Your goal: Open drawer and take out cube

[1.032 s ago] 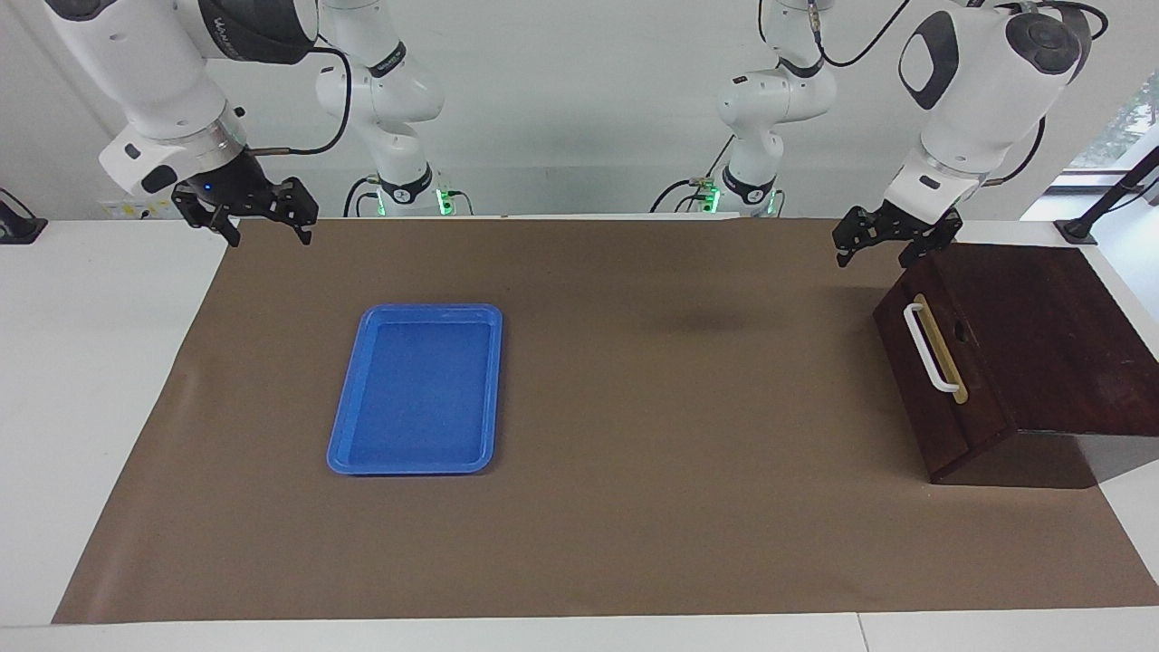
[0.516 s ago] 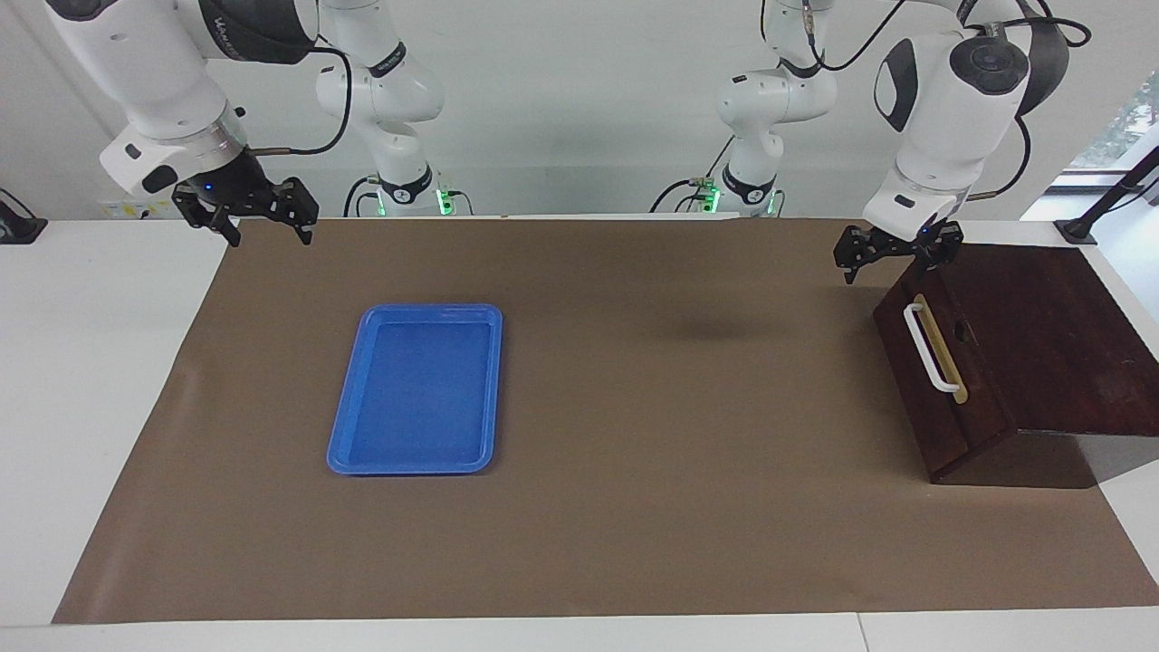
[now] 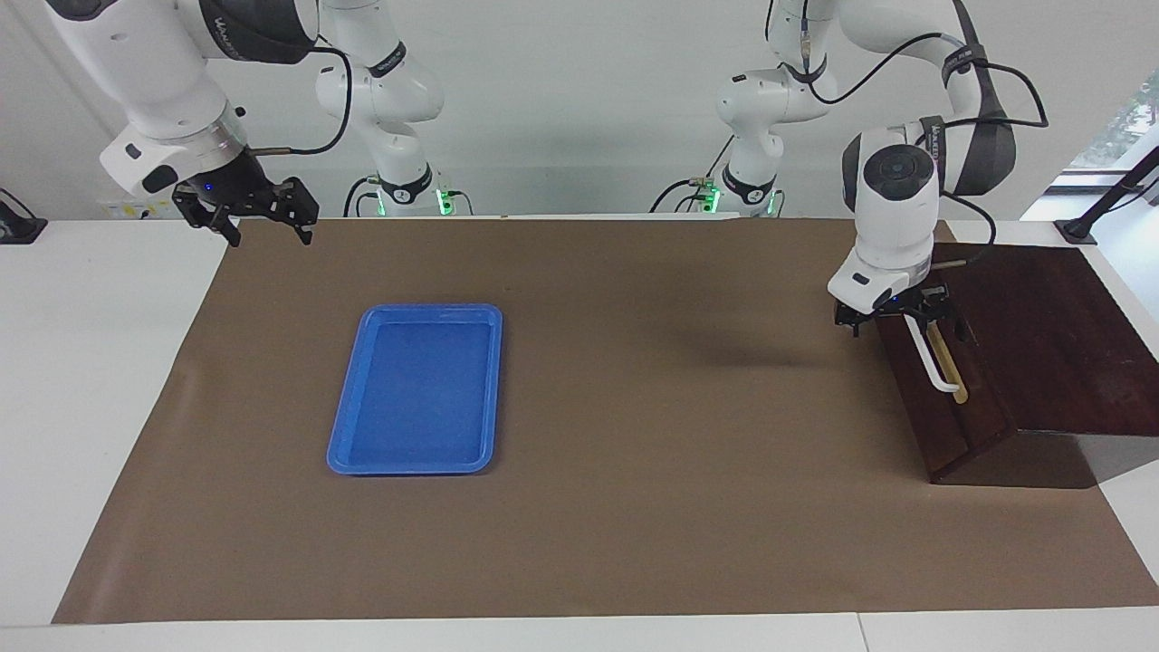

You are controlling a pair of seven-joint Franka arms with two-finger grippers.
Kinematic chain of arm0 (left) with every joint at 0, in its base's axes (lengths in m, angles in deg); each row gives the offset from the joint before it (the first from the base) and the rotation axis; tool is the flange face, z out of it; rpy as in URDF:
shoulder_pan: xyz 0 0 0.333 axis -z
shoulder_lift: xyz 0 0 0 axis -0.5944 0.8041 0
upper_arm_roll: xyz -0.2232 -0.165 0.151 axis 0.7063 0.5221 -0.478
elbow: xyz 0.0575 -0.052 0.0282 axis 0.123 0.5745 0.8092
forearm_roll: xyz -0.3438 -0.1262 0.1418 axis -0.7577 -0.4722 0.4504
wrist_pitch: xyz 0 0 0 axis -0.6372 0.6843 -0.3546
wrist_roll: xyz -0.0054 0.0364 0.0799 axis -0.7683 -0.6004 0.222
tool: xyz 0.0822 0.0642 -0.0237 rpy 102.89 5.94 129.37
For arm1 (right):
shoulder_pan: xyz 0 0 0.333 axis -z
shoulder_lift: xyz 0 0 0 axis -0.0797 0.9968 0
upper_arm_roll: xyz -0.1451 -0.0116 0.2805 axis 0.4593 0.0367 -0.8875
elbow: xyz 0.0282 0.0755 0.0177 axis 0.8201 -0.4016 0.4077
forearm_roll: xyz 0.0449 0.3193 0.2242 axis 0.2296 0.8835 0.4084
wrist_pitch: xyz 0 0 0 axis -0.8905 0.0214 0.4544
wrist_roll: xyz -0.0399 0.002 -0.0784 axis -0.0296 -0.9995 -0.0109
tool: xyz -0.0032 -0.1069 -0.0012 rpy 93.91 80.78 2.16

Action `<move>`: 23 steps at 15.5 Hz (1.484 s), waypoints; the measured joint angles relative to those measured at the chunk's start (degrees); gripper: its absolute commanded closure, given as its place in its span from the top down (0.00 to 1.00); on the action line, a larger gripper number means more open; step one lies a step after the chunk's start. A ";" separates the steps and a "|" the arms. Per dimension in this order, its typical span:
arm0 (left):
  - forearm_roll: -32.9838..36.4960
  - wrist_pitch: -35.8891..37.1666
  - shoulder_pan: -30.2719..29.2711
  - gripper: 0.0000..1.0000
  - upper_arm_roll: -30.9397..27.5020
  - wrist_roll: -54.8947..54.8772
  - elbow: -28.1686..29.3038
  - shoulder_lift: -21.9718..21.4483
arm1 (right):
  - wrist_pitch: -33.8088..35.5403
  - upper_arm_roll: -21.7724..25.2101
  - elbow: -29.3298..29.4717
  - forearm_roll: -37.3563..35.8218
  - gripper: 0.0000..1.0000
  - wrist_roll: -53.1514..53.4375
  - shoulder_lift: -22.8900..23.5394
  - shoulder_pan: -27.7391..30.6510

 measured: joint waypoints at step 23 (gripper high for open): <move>3.84 -6.29 -4.07 1.00 -1.22 4.69 0.22 3.70 | 0.00 0.00 0.00 0.00 1.00 0.00 0.00 0.00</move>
